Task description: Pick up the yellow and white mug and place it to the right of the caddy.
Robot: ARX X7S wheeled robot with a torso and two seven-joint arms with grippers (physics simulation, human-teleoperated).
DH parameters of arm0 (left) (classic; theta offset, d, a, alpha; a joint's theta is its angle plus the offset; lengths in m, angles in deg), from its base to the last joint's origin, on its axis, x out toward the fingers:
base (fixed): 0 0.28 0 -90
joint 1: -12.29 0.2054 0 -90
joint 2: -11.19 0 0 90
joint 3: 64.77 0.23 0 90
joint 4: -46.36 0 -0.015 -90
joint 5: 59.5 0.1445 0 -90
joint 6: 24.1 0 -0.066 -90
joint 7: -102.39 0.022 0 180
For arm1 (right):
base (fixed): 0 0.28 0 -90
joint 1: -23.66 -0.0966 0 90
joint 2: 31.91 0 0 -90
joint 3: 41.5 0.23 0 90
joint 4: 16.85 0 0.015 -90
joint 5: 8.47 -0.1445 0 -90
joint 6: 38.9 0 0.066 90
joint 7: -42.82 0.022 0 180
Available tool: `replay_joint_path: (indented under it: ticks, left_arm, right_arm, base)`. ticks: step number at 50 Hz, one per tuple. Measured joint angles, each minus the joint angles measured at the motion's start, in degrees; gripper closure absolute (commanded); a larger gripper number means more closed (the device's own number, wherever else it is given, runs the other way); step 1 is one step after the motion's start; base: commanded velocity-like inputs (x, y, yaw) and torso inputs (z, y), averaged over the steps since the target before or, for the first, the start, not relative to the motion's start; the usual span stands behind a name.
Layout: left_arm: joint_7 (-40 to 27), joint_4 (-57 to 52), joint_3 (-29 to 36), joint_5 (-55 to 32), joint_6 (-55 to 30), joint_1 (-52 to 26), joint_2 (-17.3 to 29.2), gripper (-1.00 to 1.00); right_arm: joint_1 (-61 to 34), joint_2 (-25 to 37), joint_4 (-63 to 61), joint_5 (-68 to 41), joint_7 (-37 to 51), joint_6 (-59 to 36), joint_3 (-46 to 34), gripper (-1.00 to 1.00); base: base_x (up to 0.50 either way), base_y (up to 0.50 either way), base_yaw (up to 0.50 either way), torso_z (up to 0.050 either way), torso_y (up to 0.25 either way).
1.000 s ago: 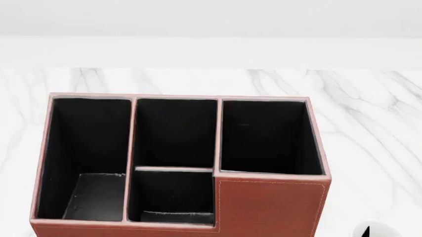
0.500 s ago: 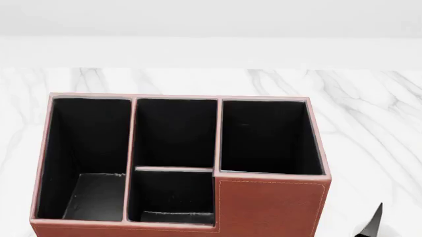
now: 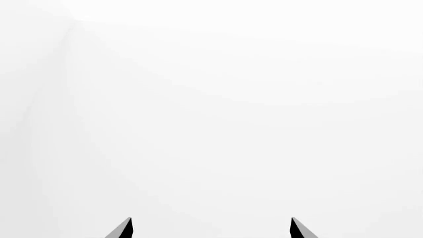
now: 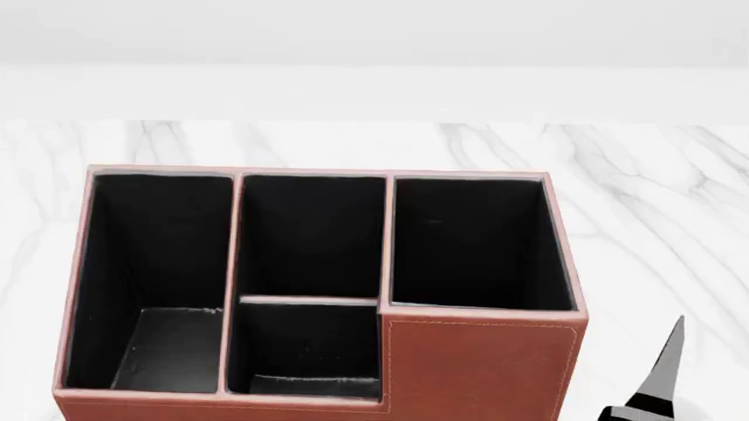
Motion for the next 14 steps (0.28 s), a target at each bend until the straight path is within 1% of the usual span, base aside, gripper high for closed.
replay_joint_path:
  ticks: [14]
  left_arm:
    - [-0.1, 0.0, -0.2, -0.2, 0.3, 0.4, 0.0, -1.0]
  right_arm:
    - [-3.7, 3.5, -10.6, 2.5, 1.4, -7.8, 2.5, -1.0]
  base:
    - [0.0, 0.0, 0.0, 0.0, 0.0]
